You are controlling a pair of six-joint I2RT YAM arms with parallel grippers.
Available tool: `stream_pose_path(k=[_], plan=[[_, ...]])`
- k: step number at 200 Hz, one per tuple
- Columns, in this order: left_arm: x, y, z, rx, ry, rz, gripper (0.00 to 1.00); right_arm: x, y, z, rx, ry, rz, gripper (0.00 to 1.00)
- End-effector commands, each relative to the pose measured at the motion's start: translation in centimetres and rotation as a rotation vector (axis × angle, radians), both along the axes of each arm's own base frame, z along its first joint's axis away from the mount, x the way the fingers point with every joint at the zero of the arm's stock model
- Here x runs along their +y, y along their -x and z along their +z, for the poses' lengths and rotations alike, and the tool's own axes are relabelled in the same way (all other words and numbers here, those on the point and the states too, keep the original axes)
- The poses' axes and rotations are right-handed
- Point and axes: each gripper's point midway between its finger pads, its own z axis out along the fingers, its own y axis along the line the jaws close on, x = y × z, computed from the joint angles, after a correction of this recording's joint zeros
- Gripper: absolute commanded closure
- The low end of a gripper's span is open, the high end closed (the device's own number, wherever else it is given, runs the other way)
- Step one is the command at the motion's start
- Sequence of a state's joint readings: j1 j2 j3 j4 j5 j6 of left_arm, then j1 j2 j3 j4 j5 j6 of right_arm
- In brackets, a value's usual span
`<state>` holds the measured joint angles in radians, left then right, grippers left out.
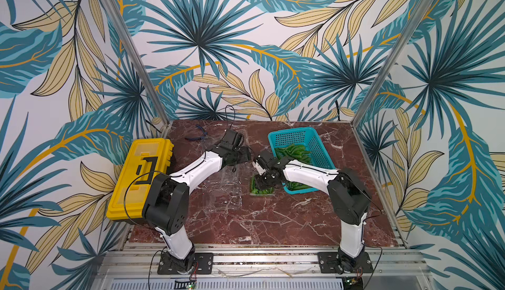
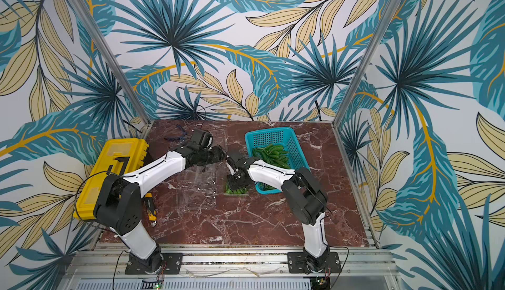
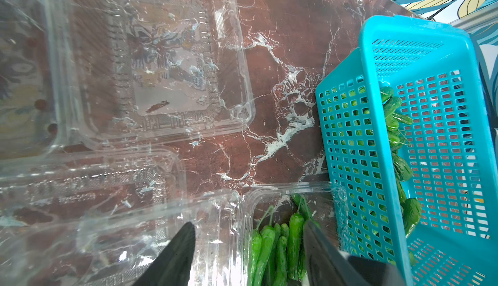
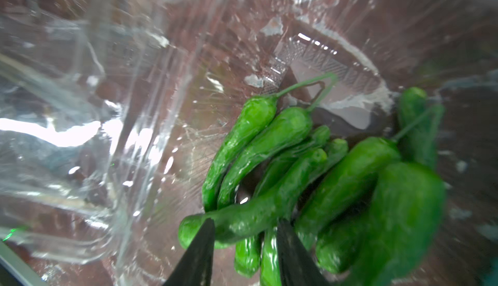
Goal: Take small green peppers out of containers
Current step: Move the basket to the center of the board, then pick up the green pepper from the packing box.
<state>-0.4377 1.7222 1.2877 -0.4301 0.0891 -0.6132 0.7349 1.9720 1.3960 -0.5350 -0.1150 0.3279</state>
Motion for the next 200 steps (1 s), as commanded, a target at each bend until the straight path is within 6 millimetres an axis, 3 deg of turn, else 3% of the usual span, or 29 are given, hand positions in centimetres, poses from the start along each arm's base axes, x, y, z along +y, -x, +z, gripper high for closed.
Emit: stream_pose_path(k=[1,47,121,200], plan=[[-0.4,-0.4,1.3,-0.042,0.000,-0.012,0.35,0.1,0.6,-0.6,0.037,0.017,0.021,0.60],[-0.6,-0.5,1.4,-0.043,-0.006,-0.020,0.35,0.1,0.1,-1.1,0.025,0.033,0.018,0.69],[-1.0,-0.4,1.6,-0.045,-0.015,-0.035,0.35,0.4,-0.5,-2.0,0.023,0.045,0.021,0.69],[-1.5,-0.3,1.2,-0.037,-0.023,-0.047,0.35,0.4,-0.7,-1.4,-0.010,0.026,0.012,0.88]])
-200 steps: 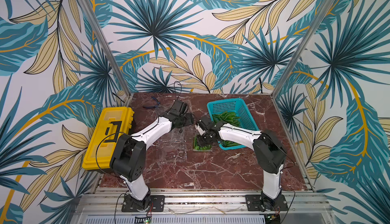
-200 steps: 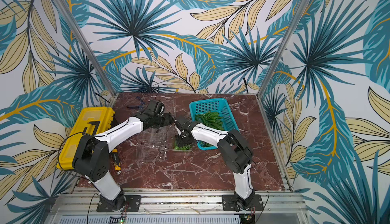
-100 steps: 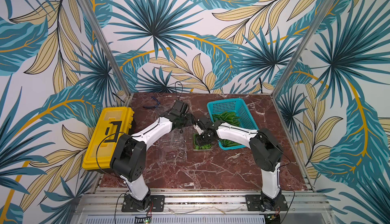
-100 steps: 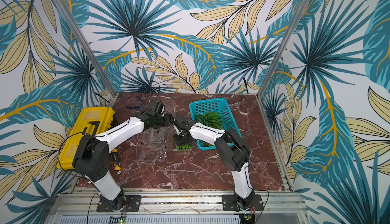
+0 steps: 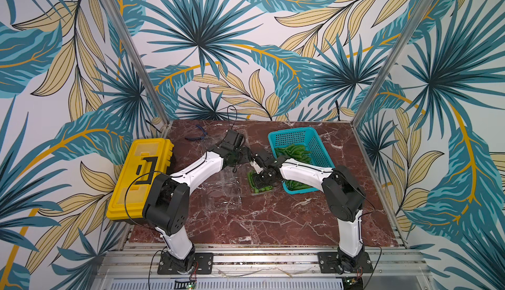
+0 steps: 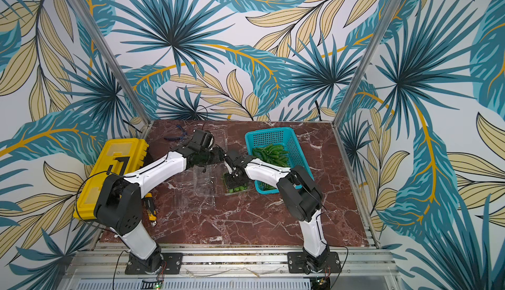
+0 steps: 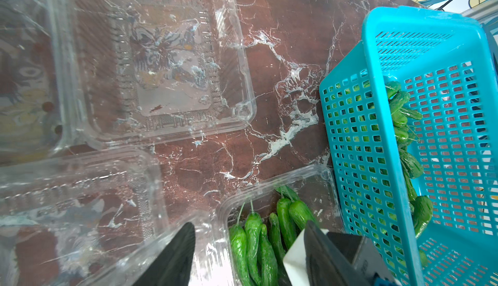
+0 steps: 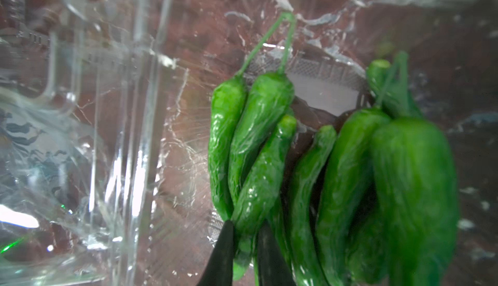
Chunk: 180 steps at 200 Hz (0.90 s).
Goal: Take small green peppers out of containers
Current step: Pick up the green pepper from the packing box, then place the green pepper in the basket.
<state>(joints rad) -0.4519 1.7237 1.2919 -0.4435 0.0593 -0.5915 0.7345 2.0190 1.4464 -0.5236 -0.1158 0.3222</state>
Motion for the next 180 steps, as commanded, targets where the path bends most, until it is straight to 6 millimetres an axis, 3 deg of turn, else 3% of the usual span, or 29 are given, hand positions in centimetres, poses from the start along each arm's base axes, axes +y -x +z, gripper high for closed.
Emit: stream_pose_path(k=[1,27,87,106,122,141,153,166,180], plan=[[-1.4,-0.5,1.3,-0.028,0.014,-0.038,0.35,-0.7,0.4,-1.1,0.002,0.035,0.006,0.88],[-1.5,-0.5,1.1,-0.024,0.014,-0.039,0.35,-0.7,0.1,0.4,-0.064,-0.009,-0.011,0.90],[-2.2,-0.4,0.3,0.005,0.030,-0.056,0.35,-1.4,-1.8,7.8,-0.346,-0.204,-0.112,0.90],[-2.3,-0.4,0.4,0.003,0.031,-0.057,0.35,-2.7,-2.4,10.1,-0.427,-0.234,-0.174,0.90],[-2.4,-0.3,0.5,0.002,0.030,-0.063,0.35,-5.2,-3.3,11.8,-0.503,-0.215,-0.262,0.90],[-2.8,-0.1,0.5,0.001,0.027,-0.076,0.35,-10.7,-4.5,13.1,-0.588,-0.135,-0.451,0.88],[-3.3,0.1,0.5,0.001,0.027,-0.094,0.35,-15.0,-5.0,12.3,-0.585,-0.059,-0.589,0.85],[-3.9,0.3,0.4,0.004,0.027,-0.113,0.35,-19.3,-5.2,10.2,-0.509,0.006,-0.707,0.84],[-4.7,0.5,0.1,0.013,0.031,-0.133,0.35,-22.1,-4.8,7.0,-0.393,0.040,-0.758,0.84]])
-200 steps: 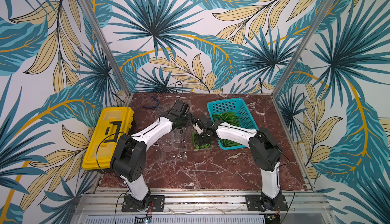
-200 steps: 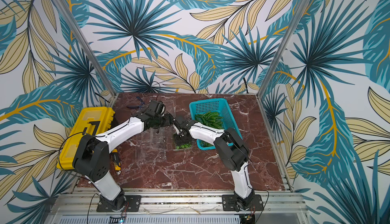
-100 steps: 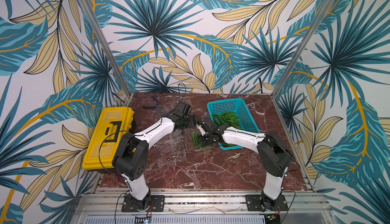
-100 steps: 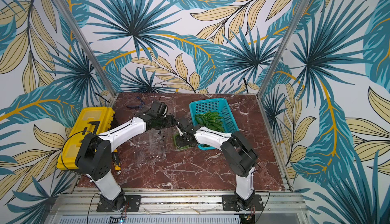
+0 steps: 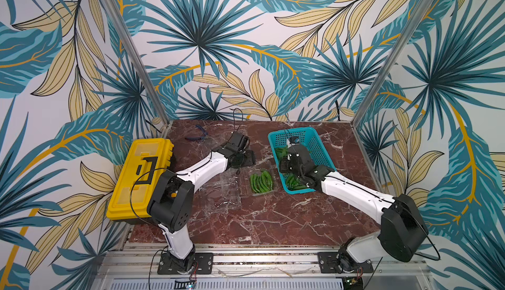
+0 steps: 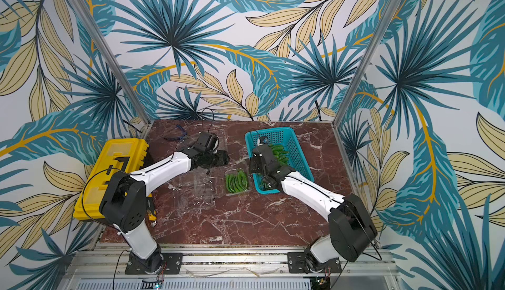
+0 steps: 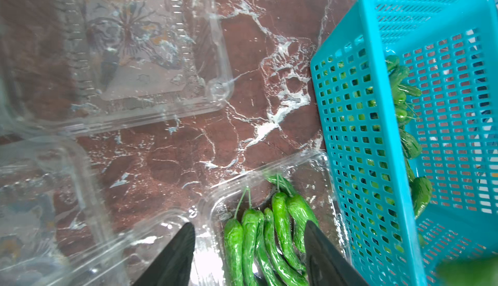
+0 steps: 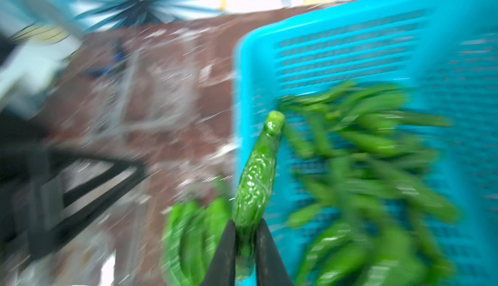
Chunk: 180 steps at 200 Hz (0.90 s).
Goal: Take small green peppers out of containers
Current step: Place the green pepper in the basket.
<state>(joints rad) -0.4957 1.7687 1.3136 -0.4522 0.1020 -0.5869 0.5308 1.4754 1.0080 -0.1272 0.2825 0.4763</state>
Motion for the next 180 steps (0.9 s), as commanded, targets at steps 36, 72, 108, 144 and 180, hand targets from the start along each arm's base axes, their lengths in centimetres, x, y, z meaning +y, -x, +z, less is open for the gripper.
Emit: stream_pose_path(k=[36,72,108,144,180], plan=[[-3.6,-0.1,0.9,-0.009,0.026,-0.103,0.35,-7.8,1.9,-10.6,0.330,0.052,-0.213,0.77],[-4.8,0.3,0.4,0.008,0.033,-0.144,0.35,-7.5,2.0,-11.3,0.339,0.007,-0.240,0.66],[-6.2,0.9,-0.6,0.050,0.042,-0.202,0.37,-7.8,2.0,-10.3,0.307,0.002,-0.251,0.65],[-7.0,1.5,-2.1,0.105,0.039,-0.227,0.38,-8.0,2.1,-10.0,0.300,0.011,-0.247,0.64],[-7.8,1.6,-3.5,0.139,0.024,-0.250,0.41,-7.6,2.2,-10.2,0.311,0.002,-0.225,0.62]])
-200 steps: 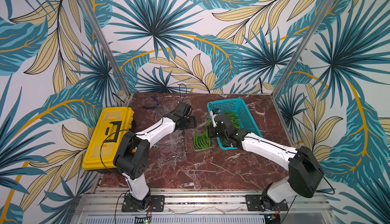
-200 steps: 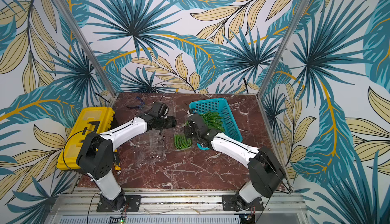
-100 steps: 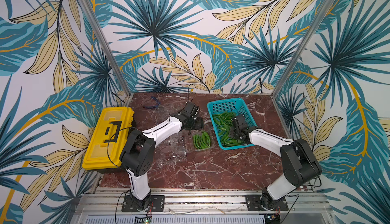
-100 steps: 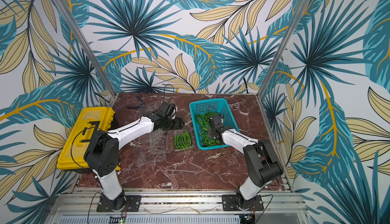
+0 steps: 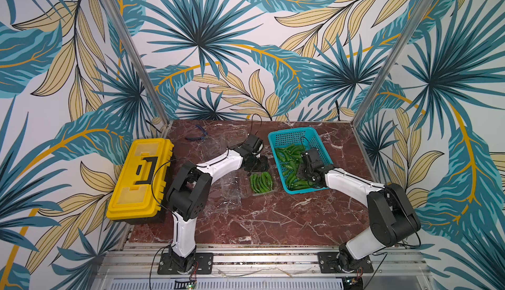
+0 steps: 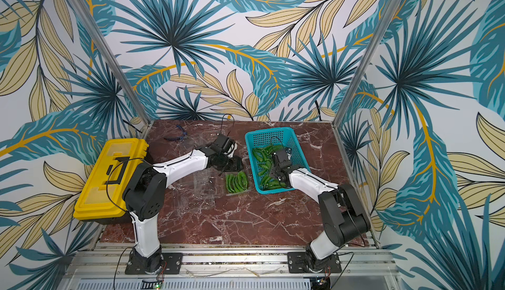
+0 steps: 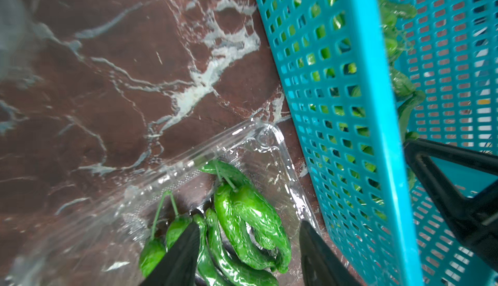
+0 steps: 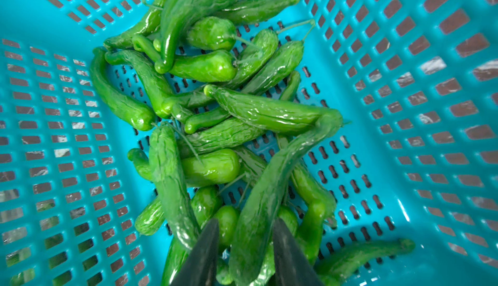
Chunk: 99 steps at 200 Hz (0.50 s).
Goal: Take small green peppers out of containers
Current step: Place the green pepper in the basket.
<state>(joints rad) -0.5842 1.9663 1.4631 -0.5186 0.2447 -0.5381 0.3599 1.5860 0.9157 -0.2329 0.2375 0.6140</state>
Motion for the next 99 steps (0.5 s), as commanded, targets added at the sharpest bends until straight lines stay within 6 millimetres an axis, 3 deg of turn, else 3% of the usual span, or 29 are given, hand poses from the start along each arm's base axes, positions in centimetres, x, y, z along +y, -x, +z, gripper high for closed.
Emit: stream_pose_path(k=[1,99], plan=[[-1.2,-0.2,0.4,0.002,0.004,-0.041,0.41,0.1,0.6,-0.3,0.011,-0.007,0.011,0.62],[-1.4,-0.2,-3.1,0.093,-0.079,-0.052,0.47,0.3,0.7,0.8,-0.011,-0.009,0.043,0.60]])
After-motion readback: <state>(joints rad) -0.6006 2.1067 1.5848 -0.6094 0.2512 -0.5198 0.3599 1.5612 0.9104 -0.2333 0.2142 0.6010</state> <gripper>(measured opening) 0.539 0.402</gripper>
